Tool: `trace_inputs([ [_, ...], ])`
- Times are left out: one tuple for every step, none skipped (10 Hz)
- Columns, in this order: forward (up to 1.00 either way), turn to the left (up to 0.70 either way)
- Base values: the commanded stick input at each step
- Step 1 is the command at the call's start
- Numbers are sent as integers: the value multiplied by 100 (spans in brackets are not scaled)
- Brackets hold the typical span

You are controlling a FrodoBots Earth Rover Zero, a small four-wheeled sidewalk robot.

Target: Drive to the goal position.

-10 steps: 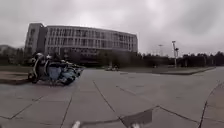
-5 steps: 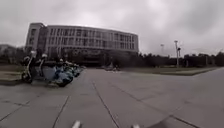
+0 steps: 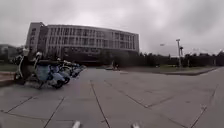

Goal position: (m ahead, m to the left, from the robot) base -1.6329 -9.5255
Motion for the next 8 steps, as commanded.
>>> trace_inputs([
  [70, 0],
  [70, 0],
  [70, 0],
  [70, 0],
  [70, 2],
  [70, 27],
  [70, 33],
  [70, 14],
])
